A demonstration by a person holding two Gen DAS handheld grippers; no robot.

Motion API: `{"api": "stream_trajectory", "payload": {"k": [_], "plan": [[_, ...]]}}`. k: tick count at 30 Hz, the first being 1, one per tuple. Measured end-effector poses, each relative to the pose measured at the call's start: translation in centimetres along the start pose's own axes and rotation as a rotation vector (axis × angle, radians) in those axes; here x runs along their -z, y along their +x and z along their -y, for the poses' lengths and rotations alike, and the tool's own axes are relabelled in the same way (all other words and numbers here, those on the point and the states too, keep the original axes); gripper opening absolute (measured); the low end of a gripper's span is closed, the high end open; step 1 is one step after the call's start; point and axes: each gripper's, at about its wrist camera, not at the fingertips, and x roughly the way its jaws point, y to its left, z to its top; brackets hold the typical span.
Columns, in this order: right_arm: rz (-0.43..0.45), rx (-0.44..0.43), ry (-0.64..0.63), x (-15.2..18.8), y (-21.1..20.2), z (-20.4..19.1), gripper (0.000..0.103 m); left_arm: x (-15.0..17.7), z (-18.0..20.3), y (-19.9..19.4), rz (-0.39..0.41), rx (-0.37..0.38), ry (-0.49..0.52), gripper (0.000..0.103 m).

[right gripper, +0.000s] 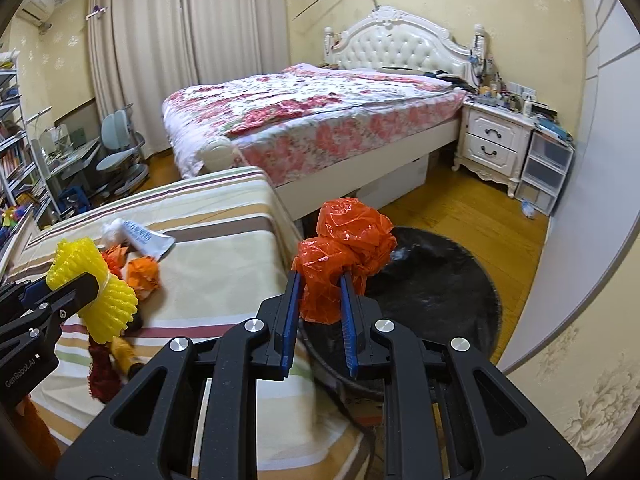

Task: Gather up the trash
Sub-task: 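Carry the yellow net and orange bag in both tools over the black bin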

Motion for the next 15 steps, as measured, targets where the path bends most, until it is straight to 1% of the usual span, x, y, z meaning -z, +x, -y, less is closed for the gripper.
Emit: {"api": "stream_trajectory", "payload": {"k": [6, 10, 15], "plan": [[0.003, 0.037, 0.011, -0.3, 0.8, 2.3, 0.019, -1.2, 3.2, 1.9, -0.003, 0.039, 0.047, 0.041], [-0.008, 0.047, 0.03, -0.3, 1.7, 3.7, 0.019, -2.1, 5.5, 3.7, -0.001, 0.064, 0.078, 0.041], [-0.024, 0.06, 0.056, -0.1, 2.7, 5.4, 0.019, -2.7, 7.5, 6.1, -0.016, 0.077, 0.1, 0.041]]}}
